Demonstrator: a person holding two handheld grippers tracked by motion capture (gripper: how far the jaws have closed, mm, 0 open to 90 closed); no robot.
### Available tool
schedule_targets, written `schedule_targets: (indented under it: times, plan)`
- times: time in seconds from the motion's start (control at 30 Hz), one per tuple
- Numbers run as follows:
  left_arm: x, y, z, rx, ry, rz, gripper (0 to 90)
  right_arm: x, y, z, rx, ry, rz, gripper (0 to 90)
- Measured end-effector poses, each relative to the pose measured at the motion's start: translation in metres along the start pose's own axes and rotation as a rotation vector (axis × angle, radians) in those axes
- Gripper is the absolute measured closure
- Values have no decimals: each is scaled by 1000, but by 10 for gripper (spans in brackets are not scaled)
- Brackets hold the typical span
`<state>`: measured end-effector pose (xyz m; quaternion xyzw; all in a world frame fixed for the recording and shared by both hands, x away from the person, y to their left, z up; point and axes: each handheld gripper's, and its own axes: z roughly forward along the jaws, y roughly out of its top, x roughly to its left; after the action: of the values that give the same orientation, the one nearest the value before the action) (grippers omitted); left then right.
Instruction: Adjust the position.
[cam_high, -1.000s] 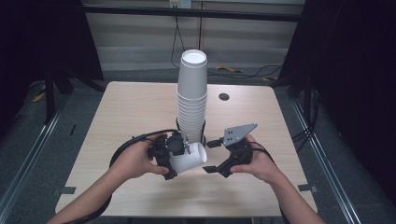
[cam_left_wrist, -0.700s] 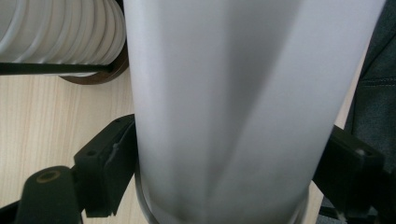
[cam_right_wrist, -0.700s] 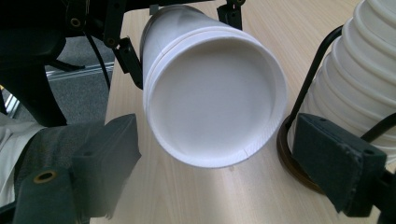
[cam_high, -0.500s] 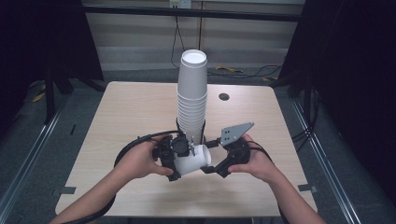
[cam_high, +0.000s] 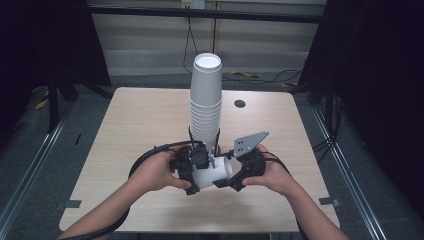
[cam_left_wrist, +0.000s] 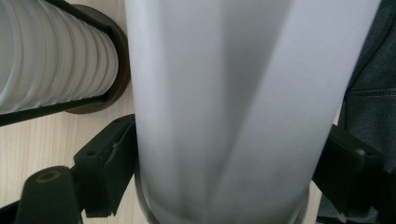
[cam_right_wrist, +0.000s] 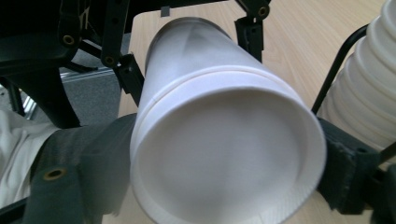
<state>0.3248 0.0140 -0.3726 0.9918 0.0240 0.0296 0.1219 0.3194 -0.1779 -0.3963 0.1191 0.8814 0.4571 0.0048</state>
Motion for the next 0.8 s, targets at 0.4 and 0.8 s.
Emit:
schedule_targets:
  times: [0.4,0.8]
  plan:
    - [0,1,-2,-9,9,11,160,-1,-3,1,-10,21,10,229]
    - [4,-6,-4,-82,-1,19,110,1,-1,-1,-3,11,19,244]
